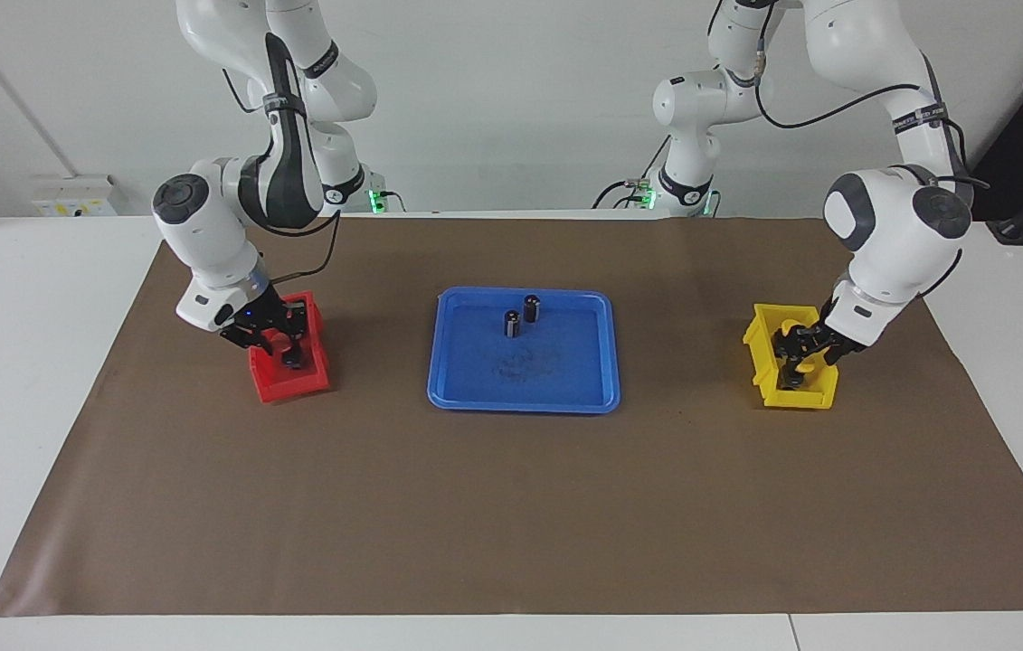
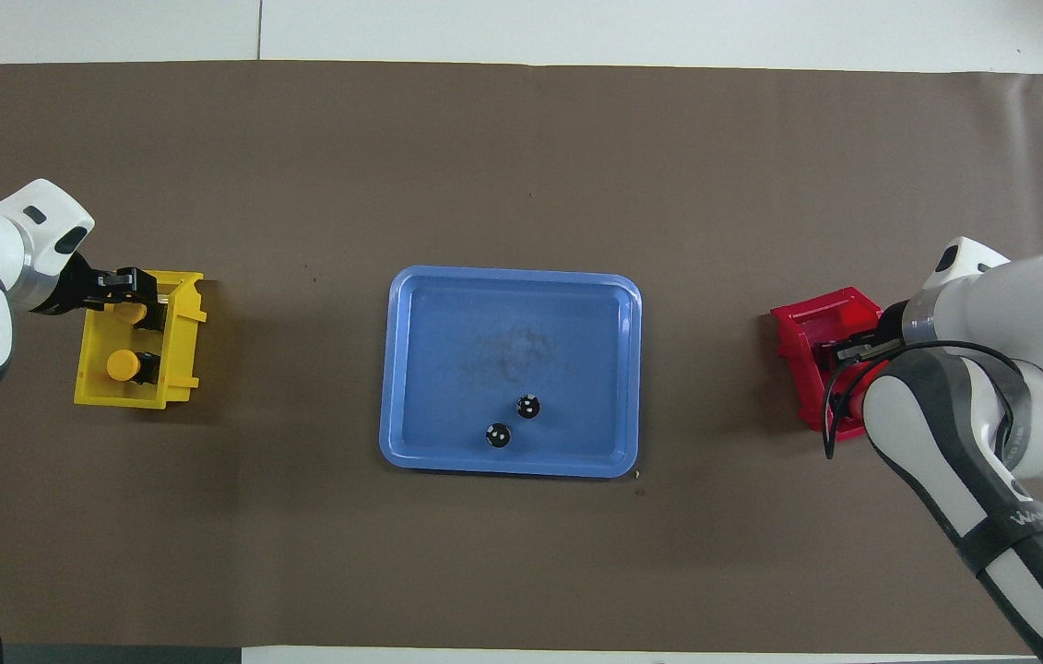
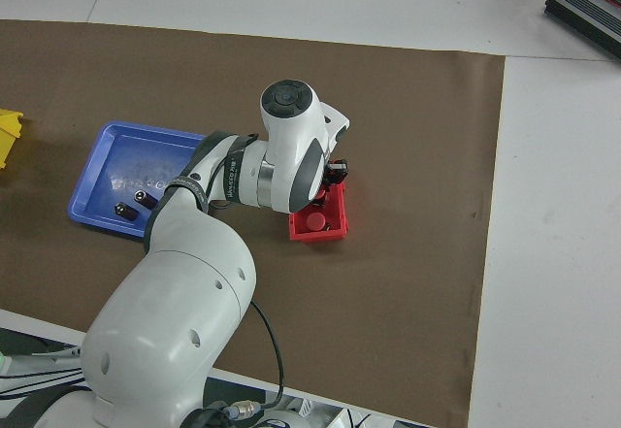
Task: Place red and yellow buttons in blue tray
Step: 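Carry the red button to the tray while the left gripper grasps a yellow button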
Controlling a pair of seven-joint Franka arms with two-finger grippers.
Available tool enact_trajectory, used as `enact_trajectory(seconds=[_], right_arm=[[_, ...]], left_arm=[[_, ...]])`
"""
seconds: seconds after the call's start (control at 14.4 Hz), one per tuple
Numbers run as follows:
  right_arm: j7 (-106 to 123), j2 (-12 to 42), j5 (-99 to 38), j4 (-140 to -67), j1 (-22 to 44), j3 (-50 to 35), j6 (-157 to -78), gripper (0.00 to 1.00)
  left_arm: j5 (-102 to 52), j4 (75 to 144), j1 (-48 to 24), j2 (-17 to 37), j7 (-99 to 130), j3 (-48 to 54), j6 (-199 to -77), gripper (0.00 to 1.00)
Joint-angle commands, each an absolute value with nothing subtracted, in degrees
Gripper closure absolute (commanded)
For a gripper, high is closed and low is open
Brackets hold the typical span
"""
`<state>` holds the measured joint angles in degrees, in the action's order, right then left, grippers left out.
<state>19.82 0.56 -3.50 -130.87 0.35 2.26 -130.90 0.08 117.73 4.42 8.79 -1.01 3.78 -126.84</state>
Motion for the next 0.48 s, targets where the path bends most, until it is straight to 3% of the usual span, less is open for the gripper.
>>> enact_trajectory(seconds=[0.0, 0.42], right_arm=[[21.97, -0.18, -4.92, -130.7, -0.18, 1.93, -131.14, 0.57], [21.53, 2.9, -4.83, -119.29, 0.26, 1.76, -119.56, 0.57]], left_arm=[[-0.62, 119.62, 3.43, 8.53, -0.26, 3.52, -129.11, 0.31], [-0.62, 119.62, 3.86, 8.44, -0.35, 3.52, -129.11, 0.33]])
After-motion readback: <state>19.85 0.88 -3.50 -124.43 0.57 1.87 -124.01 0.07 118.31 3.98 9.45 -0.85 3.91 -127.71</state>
